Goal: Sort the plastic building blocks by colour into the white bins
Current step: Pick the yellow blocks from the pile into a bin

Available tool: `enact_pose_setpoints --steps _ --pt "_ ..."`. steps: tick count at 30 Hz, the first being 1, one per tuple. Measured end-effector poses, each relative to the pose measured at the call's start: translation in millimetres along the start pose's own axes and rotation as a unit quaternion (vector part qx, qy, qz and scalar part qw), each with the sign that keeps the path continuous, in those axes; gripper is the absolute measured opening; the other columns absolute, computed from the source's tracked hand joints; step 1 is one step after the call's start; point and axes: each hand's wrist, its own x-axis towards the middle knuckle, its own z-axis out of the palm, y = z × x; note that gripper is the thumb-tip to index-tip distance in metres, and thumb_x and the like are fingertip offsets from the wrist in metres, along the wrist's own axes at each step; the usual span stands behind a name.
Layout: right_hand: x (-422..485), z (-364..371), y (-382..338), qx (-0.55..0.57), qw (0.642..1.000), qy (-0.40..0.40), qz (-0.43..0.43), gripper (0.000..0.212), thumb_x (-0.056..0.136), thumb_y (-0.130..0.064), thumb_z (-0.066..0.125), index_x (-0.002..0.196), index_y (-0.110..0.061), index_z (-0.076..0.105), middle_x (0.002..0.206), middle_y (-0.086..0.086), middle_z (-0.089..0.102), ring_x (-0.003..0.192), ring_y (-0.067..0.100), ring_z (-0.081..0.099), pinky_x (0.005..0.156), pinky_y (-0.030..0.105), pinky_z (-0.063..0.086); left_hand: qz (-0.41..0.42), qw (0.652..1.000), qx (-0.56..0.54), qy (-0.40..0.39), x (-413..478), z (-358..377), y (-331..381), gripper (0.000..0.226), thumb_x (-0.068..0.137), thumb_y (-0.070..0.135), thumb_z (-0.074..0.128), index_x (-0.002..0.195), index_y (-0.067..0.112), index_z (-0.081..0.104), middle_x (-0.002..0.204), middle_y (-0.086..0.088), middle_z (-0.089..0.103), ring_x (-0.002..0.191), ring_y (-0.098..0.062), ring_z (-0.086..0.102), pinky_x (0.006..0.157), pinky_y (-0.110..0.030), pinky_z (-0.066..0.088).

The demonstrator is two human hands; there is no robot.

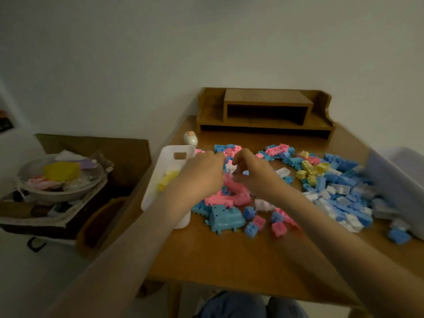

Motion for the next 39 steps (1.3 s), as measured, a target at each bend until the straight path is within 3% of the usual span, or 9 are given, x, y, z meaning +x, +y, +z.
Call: enact_pose_setpoints --steps 5,9,14,20,26,29,31,34,39 --pt "-14.7 -50.4 54.3 -0.019 0.996 0.058 0.063 0.013 0.084 -0.003 0.063 0.095 -0.01 0.061 0.09 0.002 0.064 0.087 0.017 0.061 0.081 0.028 0.047 0.091 0.995 -0.006 -0.042 20.5 22.9 61.7 0.038 0.096 0.016 0.046 0.134 0.013 0.042 0.131 -0.011 0.048 0.117 -0.03 0.046 0.095 -0.043 0.043" --pt "-21.4 -85.8 111.3 -0.073 0.975 0.129 0.168 0.021 0.094 -0.008 0.048 0.112 -0.012 0.058 0.112 0.007 0.061 0.1 0.022 0.056 0.076 0.027 0.04 0.152 0.985 -0.008 -0.077 50.0 38.1 95.2 0.045 0.094 0.006 0.042 0.138 0.019 0.041 0.127 -0.01 0.051 0.108 -0.031 0.053 0.08 -0.041 0.048" --pt "-24.0 -105.2 159.5 -0.127 0.955 0.074 0.258 0.05 0.098 -0.015 0.042 0.146 -0.022 0.029 0.149 0.012 0.026 0.131 0.03 0.035 0.099 0.035 0.036 0.181 0.979 -0.013 -0.096 93.0 60.6 129.3 0.047 0.096 0.005 0.038 0.14 0.023 0.039 0.117 -0.012 0.054 0.086 -0.028 0.054 0.061 -0.037 0.044" --pt "-4.7 -95.7 179.0 -0.285 0.926 -0.046 0.245 0.047 0.091 -0.024 0.044 0.138 -0.029 0.035 0.137 0.011 0.046 0.124 0.033 0.039 0.105 0.042 0.029 0.207 0.965 -0.034 -0.154 120.6 82.3 151.9 0.056 0.096 0.036 0.05 0.145 0.021 0.028 0.144 -0.01 0.036 0.129 -0.031 0.038 0.098 -0.043 0.038" --pt "-1.6 -96.2 177.9 -0.281 0.926 -0.059 0.243 0.048 0.093 -0.031 0.043 0.139 -0.027 0.031 0.137 0.012 0.044 0.129 0.034 0.033 0.107 0.045 0.024 0.181 0.969 -0.02 -0.167 131.3 89.5 156.5 0.056 0.094 0.037 0.053 0.14 0.013 0.032 0.137 -0.011 0.043 0.121 -0.031 0.043 0.09 -0.04 0.041" --pt "-8.7 -97.5 164.6 -0.242 0.934 -0.087 0.249 0.04 0.097 -0.034 0.041 0.137 -0.031 0.036 0.135 0.011 0.043 0.132 0.038 0.027 0.106 0.05 0.025 0.162 0.967 0.032 -0.193 131.3 86.3 150.8 0.035 0.096 0.032 0.049 0.127 0.016 0.046 0.119 -0.009 0.055 0.108 -0.029 0.052 0.092 -0.044 0.038" --pt "-12.5 -99.3 157.4 -0.222 0.94 -0.109 0.234 0.035 0.096 -0.037 0.045 0.13 -0.03 0.044 0.13 0.009 0.046 0.125 0.033 0.038 0.102 0.045 0.031 0.153 0.969 0.043 -0.188 128.3 83.6 144.7 0.018 0.097 0.02 0.045 0.113 0.018 0.051 0.111 -0.007 0.056 0.105 -0.028 0.052 0.096 -0.046 0.034" --pt "-16.1 -101.1 145.8 -0.193 0.949 -0.129 0.215 0.029 0.094 -0.035 0.05 0.119 -0.021 0.053 0.122 0.006 0.051 0.107 0.023 0.05 0.091 0.034 0.04 0.144 0.973 0.017 -0.177 119.9 79.5 135.5 0.021 0.096 0.009 0.04 0.108 0.021 0.053 0.107 -0.005 0.057 0.104 -0.025 0.049 0.096 -0.045 0.026" --pt "-18.7 -97.5 137.7 -0.23 0.94 -0.146 0.207 0.023 0.093 -0.028 0.052 0.114 -0.021 0.059 0.125 0.005 0.053 0.107 0.022 0.052 0.091 0.032 0.042 0.127 0.985 -0.022 -0.119 107.9 75.0 125.5 0.021 0.095 0.01 0.039 0.095 0.027 0.052 0.103 -0.002 0.061 0.104 -0.026 0.048 0.096 -0.043 0.023"
